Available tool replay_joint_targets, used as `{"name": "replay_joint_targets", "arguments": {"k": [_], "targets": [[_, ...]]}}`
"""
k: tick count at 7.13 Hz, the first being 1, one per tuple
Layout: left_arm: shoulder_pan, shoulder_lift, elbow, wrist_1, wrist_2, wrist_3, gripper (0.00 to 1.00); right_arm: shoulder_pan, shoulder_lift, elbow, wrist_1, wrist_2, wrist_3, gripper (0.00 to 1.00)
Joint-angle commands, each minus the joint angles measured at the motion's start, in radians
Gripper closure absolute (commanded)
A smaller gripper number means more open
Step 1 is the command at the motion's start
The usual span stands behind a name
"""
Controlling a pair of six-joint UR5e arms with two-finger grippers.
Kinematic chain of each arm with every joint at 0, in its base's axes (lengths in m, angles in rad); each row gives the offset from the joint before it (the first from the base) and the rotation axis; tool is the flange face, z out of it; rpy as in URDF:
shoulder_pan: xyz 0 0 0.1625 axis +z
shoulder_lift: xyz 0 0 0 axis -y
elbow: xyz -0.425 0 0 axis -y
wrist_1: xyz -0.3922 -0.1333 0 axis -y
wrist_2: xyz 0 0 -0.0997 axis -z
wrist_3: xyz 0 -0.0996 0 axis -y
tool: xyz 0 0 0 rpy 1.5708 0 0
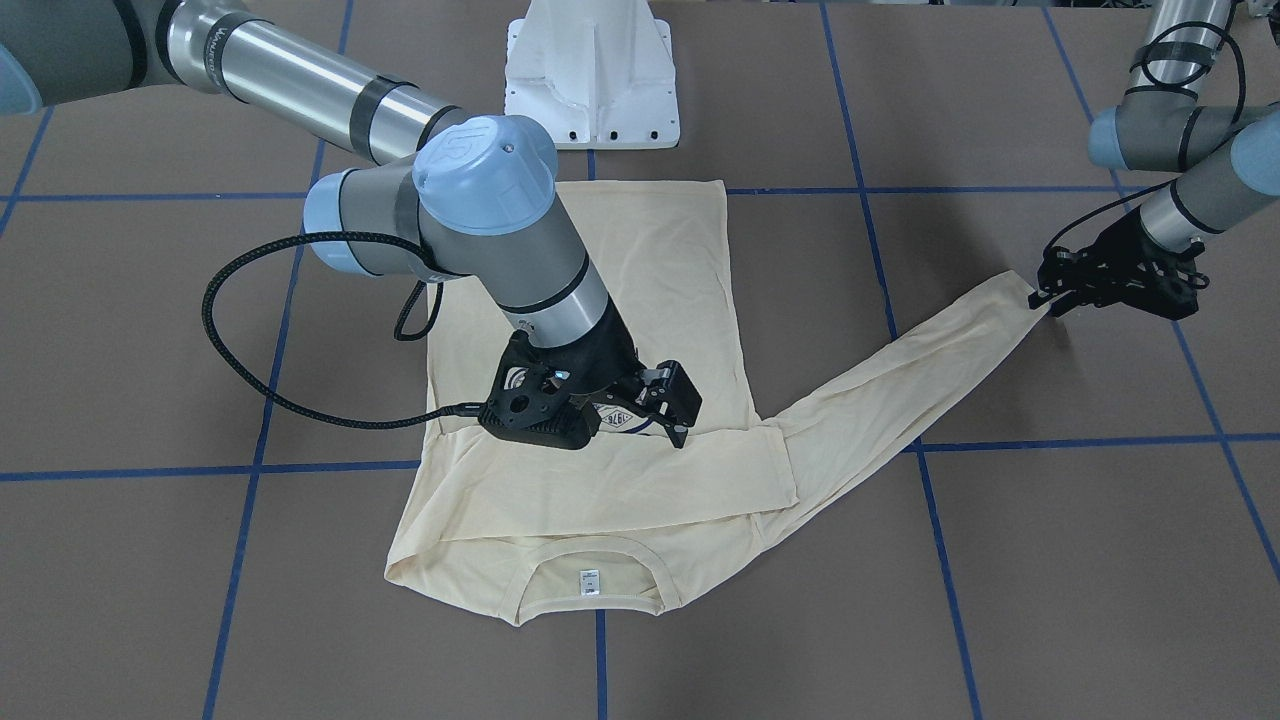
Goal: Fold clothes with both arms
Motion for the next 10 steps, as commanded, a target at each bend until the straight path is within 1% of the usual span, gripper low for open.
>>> {"name": "replay_joint_targets", "arguments": {"k": [1,2,3,4,5,6,7,8,9,10], "targets": [[0.002,0.0,0.0,0.0,-0.001,0.001,1.0,0.0,-0.002,0.001,0.001,-0.001,0.002,0.0],[0.002,0.0,-0.009,-0.002,-0.008,-0.005,1.0,-0.002,-0.01,0.002,0.001,0.0,0.002,0.0],[0.002,0.0,-0.059,0.0,-0.013,-0.048,1.0,0.003,-0.039,0.037,0.0,0.004,0.0,0.0],[0.002,-0.002,-0.123,0.0,-0.06,-0.124,1.0,0.032,-0.145,0.145,0.0,0.049,-0.002,0.0],[0.002,-0.044,-0.206,0.006,-0.167,-0.242,1.0,0.101,-0.295,0.266,0.0,0.142,-0.055,0.0],[0.002,-0.177,-0.214,0.014,-0.175,-0.436,1.0,0.176,-0.401,0.324,0.0,0.243,-0.169,0.0],[0.006,-0.36,-0.167,0.047,-0.171,-0.605,1.0,0.254,-0.481,0.344,0.001,0.304,-0.258,0.0],[0.023,-0.517,-0.108,0.093,-0.168,-0.695,1.0,0.32,-0.554,0.349,0.001,0.338,-0.341,0.0],[0.028,-0.668,-0.022,0.135,-0.11,-0.741,1.0,0.393,-0.642,0.353,0.003,0.376,-0.473,0.0],[0.052,-0.781,0.049,0.137,-0.035,-0.809,1.0,0.458,-0.718,0.352,0.003,0.402,-0.626,0.0]]}}
